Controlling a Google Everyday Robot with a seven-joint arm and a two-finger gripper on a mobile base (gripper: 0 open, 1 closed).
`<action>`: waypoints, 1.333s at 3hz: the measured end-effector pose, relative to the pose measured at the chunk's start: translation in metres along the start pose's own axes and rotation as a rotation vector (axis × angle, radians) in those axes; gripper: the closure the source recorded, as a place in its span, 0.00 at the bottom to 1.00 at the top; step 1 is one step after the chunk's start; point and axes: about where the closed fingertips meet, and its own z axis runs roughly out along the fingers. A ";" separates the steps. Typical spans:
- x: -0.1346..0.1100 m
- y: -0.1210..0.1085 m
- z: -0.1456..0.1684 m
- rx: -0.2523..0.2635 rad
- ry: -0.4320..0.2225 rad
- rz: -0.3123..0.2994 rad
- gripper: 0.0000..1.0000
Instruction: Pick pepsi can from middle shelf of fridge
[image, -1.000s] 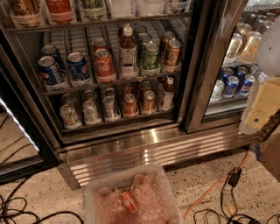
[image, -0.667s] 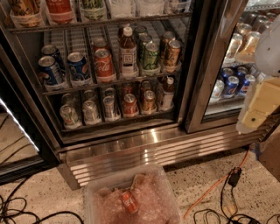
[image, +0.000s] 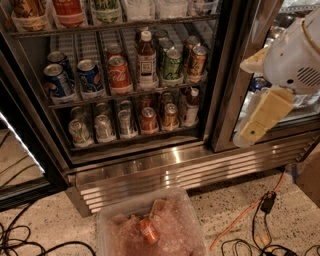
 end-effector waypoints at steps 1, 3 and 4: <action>-0.001 0.000 0.000 0.000 -0.002 0.000 0.00; -0.065 -0.015 0.071 -0.067 -0.209 0.042 0.00; -0.113 -0.006 0.104 -0.092 -0.310 0.029 0.00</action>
Offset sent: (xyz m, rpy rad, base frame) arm 0.0667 0.0725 -0.0245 0.2094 -0.0198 0.0558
